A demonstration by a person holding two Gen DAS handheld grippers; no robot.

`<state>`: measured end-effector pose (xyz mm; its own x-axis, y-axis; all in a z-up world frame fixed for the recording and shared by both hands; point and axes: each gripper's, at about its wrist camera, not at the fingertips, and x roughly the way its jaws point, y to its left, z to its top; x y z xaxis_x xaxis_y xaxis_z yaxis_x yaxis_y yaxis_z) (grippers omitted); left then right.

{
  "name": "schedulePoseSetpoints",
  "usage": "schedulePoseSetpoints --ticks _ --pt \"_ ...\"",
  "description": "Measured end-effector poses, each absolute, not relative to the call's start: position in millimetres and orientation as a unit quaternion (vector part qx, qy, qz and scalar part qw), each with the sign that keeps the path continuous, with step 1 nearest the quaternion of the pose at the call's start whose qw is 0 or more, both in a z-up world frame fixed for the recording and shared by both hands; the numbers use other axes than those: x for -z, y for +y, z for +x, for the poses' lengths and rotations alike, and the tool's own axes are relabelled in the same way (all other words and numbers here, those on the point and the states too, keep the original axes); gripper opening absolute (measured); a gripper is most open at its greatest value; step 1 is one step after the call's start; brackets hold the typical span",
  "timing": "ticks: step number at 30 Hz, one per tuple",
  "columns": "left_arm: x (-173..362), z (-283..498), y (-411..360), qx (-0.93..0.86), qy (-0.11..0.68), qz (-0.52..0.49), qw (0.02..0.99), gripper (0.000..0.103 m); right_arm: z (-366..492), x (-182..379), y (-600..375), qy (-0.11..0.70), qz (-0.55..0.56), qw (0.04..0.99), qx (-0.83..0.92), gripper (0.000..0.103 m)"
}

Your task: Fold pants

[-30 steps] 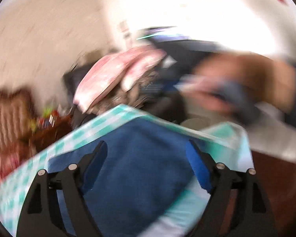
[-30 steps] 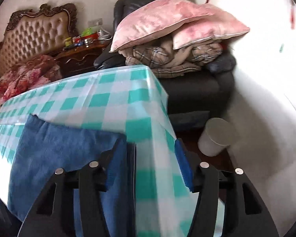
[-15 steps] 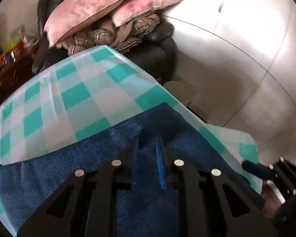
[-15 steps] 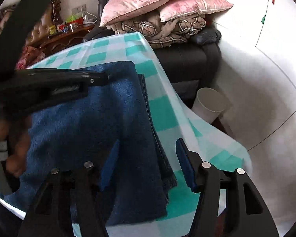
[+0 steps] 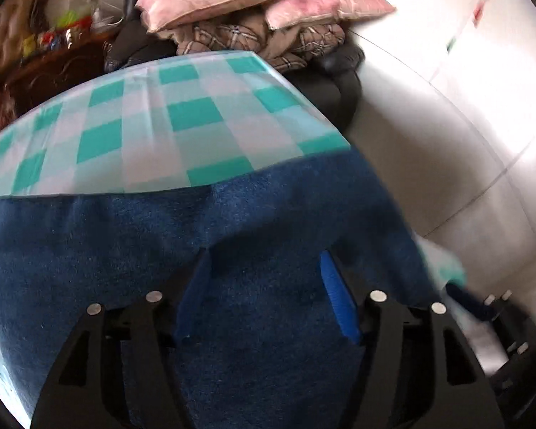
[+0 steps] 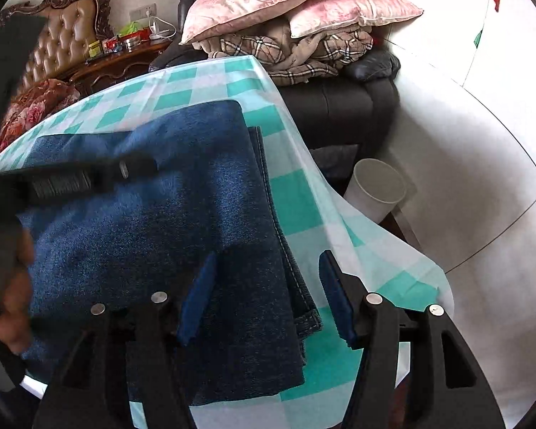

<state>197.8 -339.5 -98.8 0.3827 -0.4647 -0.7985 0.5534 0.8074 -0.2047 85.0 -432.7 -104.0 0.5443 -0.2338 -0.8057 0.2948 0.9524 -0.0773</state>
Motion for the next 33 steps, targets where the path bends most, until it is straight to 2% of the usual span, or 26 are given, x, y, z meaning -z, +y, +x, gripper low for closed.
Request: schedulePoseSetpoints --ticks 1,2,4,5,7,10,12,16,18,26,33 --pt "96.2 194.7 -341.1 0.303 0.462 0.059 0.831 0.082 84.8 103.8 -432.4 0.453 0.033 0.878 0.15 0.057" --pt "93.2 192.1 -341.8 0.302 0.463 0.063 0.831 0.088 84.6 104.0 -432.4 0.453 0.032 0.878 0.15 0.057" --pt "78.6 179.1 -332.5 0.311 0.441 0.052 0.84 0.094 83.7 104.0 -433.3 0.453 0.035 0.878 0.15 0.057" --pt "71.5 172.7 -325.6 0.306 0.427 0.047 0.849 0.102 84.0 104.0 -433.1 0.453 0.034 0.878 0.15 0.058" --pt "58.3 155.6 -307.2 0.269 0.4 0.034 0.876 0.101 84.0 103.9 -431.5 0.452 0.03 0.878 0.153 0.058" --pt "60.8 135.5 -282.2 0.256 0.413 0.021 0.874 0.101 83.4 104.0 -429.4 0.45 0.023 0.879 0.156 0.059" --pt "64.3 119.1 -265.1 0.266 0.392 0.004 0.88 0.101 83.0 103.6 -429.9 0.451 0.024 0.878 0.156 0.059" --pt "78.9 96.7 -248.4 0.24 0.4 0.068 0.882 0.101 83.0 102.9 -429.8 0.453 0.024 0.877 0.159 0.061" --pt "96.4 97.1 -244.3 0.212 0.434 0.096 0.87 0.1 82.8 102.3 -429.5 0.452 0.025 0.876 0.164 0.063" --pt "100.1 90.2 -235.1 0.207 0.427 0.105 0.874 0.075 77.1 78.3 -405.0 0.428 0.007 0.891 0.154 0.066" --pt "97.9 87.8 -228.1 0.212 0.423 0.101 0.875 0.065 83.0 81.4 -374.4 0.437 -0.009 0.89 0.129 0.066"
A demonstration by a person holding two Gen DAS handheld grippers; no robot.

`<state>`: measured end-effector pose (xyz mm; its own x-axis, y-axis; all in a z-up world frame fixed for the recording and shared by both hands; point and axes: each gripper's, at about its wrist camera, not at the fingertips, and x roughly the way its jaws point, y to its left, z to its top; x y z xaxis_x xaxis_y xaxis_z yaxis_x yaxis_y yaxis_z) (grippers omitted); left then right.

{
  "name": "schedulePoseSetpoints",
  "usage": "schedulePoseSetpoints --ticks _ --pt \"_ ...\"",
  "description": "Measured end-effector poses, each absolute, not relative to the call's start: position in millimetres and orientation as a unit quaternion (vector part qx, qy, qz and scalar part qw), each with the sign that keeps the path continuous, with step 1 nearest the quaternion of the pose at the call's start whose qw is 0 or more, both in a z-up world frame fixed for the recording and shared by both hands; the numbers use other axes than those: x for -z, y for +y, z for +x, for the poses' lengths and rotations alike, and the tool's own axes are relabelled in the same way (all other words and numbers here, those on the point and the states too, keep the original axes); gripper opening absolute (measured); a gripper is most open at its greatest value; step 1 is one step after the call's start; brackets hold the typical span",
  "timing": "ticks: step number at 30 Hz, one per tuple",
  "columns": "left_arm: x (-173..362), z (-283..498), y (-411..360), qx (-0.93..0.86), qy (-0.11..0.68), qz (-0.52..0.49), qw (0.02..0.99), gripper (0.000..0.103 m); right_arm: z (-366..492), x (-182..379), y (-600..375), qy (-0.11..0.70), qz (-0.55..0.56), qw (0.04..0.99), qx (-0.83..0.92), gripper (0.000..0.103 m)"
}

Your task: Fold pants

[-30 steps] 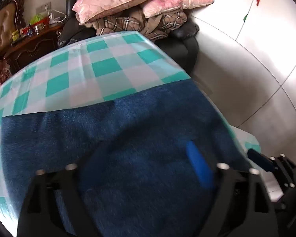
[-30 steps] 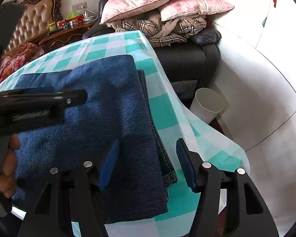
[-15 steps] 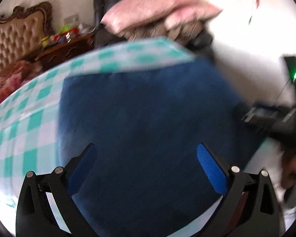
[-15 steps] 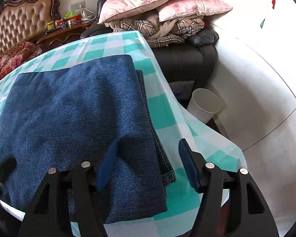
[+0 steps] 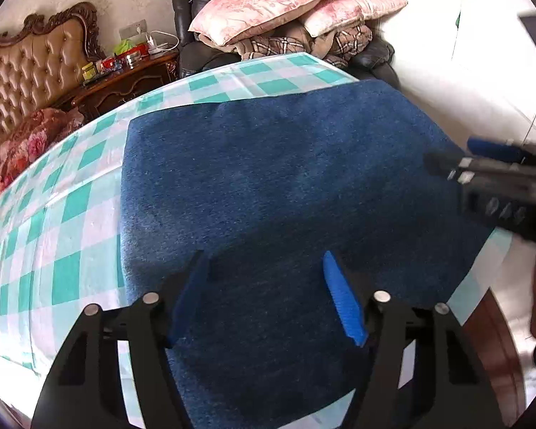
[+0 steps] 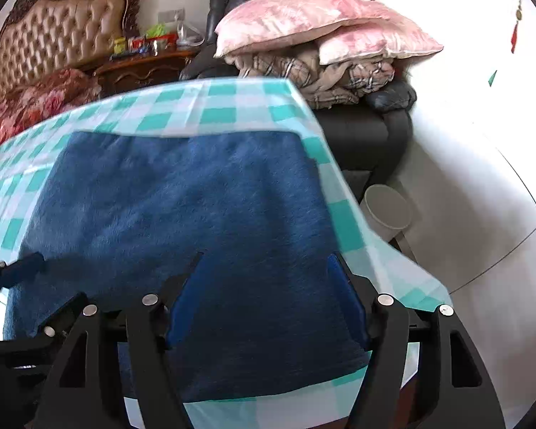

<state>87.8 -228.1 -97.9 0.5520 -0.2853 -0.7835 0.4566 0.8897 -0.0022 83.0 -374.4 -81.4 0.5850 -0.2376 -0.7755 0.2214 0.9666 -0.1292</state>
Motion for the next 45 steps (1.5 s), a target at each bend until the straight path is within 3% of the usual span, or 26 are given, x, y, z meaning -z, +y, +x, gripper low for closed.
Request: schedulePoseSetpoints --ticks 16,18,22,27,29,39,45 --pt "80.2 111.9 -206.6 0.206 0.431 0.046 0.877 0.063 84.5 104.2 -376.0 0.459 -0.009 0.88 0.124 0.067" --pt "63.0 130.8 -220.0 0.224 0.406 0.048 0.885 0.062 84.1 104.2 -376.1 0.46 -0.007 0.879 0.124 0.067" --pt "54.5 172.9 -261.9 0.272 0.392 0.063 0.876 0.05 84.5 104.4 -375.8 0.46 -0.007 0.879 0.126 0.067" --pt "78.8 218.3 -312.2 0.295 0.427 0.086 0.851 0.05 85.1 105.1 -376.5 0.46 -0.004 0.879 0.126 0.068" --pt "96.6 230.4 -319.5 0.288 0.458 0.089 0.836 0.052 85.3 105.0 -376.2 0.461 -0.006 0.878 0.127 0.068" --pt "99.1 223.2 -313.6 0.285 0.455 0.086 0.84 0.054 84.1 106.9 -372.8 0.461 -0.011 0.878 0.133 0.068" --pt "91.4 185.7 -282.5 0.276 0.458 0.085 0.841 0.073 85.9 106.1 -373.6 0.46 -0.006 0.877 0.14 0.069"
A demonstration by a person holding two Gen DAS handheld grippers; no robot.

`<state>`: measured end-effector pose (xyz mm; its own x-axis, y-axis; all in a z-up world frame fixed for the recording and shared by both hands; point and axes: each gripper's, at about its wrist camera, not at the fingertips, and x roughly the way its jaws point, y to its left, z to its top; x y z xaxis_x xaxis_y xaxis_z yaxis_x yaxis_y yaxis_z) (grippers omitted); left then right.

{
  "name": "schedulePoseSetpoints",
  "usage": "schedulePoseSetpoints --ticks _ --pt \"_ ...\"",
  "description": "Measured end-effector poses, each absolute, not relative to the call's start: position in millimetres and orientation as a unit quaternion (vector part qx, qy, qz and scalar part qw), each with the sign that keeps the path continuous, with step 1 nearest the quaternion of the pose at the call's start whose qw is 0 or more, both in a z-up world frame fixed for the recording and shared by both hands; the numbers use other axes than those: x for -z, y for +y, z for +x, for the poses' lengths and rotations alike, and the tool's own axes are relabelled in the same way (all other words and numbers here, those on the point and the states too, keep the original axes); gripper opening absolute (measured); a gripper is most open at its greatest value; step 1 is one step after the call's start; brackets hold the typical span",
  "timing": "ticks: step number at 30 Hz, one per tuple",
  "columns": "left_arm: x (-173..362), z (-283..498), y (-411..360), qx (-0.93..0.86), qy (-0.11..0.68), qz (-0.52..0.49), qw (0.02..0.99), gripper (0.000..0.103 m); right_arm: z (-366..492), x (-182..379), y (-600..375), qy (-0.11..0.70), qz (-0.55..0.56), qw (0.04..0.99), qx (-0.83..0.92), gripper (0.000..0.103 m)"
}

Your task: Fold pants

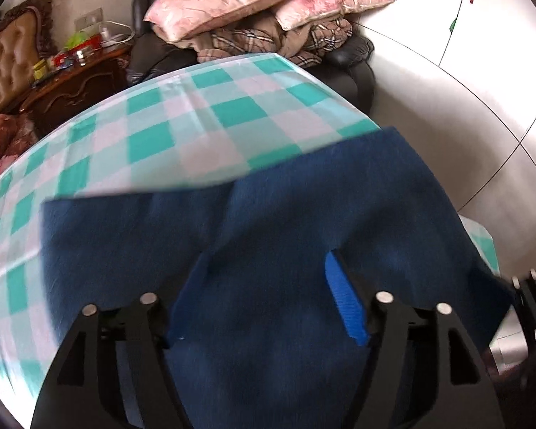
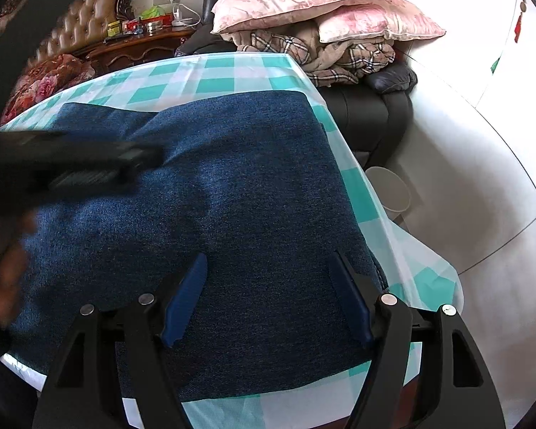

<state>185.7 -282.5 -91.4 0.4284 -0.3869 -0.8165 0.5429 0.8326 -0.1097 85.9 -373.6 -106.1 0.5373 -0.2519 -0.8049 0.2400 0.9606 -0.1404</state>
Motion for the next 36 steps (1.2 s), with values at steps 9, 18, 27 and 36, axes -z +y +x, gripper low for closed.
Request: schedulePoseSetpoints --ticks 9,18,27,36 --pt "79.4 90.7 -189.9 0.238 0.458 0.038 0.856 0.086 74.9 99.4 -370.6 0.461 0.009 0.874 0.154 0.072" --pt "41.5 45.6 -157.1 0.225 0.43 0.042 0.873 0.101 25.3 63.6 -358.4 0.442 0.044 0.878 0.176 0.075" --pt "28.0 37.1 -177.7 0.225 0.422 0.048 0.877 0.101 0.3 37.4 -363.3 0.422 0.042 0.885 0.193 0.077" --pt "24.6 33.3 -188.3 0.214 0.405 0.071 0.886 0.101 0.7 36.4 -368.7 0.423 0.043 0.885 0.192 0.077"
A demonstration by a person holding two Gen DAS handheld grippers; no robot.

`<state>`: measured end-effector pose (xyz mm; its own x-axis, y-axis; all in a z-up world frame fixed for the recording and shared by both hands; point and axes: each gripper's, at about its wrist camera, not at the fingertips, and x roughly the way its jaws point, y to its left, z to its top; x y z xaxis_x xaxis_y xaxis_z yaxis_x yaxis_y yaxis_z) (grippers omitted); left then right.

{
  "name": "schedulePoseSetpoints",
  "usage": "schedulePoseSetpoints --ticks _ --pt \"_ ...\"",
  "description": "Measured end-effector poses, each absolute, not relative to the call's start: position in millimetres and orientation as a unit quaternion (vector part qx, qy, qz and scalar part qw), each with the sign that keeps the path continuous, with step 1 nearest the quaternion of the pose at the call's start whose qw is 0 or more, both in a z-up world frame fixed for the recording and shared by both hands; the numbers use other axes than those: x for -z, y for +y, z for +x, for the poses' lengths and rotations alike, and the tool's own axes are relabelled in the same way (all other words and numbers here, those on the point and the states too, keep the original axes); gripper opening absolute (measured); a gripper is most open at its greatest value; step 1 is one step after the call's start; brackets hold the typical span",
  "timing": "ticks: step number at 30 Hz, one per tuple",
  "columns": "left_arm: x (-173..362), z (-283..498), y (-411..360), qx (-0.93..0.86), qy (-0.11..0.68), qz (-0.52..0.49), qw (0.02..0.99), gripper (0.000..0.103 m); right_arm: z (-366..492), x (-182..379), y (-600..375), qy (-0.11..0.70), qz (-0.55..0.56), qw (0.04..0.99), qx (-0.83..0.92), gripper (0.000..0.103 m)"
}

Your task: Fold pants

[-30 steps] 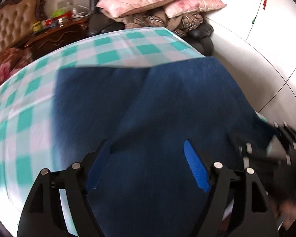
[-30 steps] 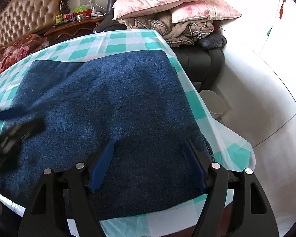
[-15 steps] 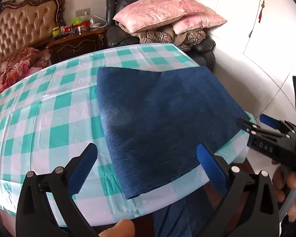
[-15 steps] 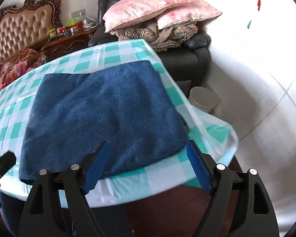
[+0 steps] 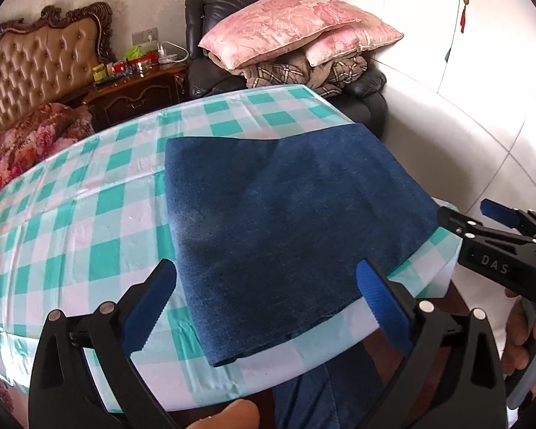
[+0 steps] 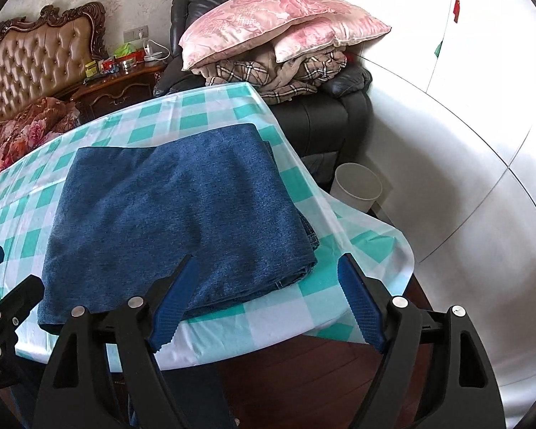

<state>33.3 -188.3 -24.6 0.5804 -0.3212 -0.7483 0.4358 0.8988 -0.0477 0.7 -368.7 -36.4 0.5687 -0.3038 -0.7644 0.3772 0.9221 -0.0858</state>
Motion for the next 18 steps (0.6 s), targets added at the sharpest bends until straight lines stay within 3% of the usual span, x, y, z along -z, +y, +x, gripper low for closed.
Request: schedulePoseSetpoints --ticks 18 --pt "17.6 32.8 -191.3 0.224 0.398 0.062 0.887 0.101 0.5 36.8 -372.2 0.423 0.046 0.884 0.193 0.077"
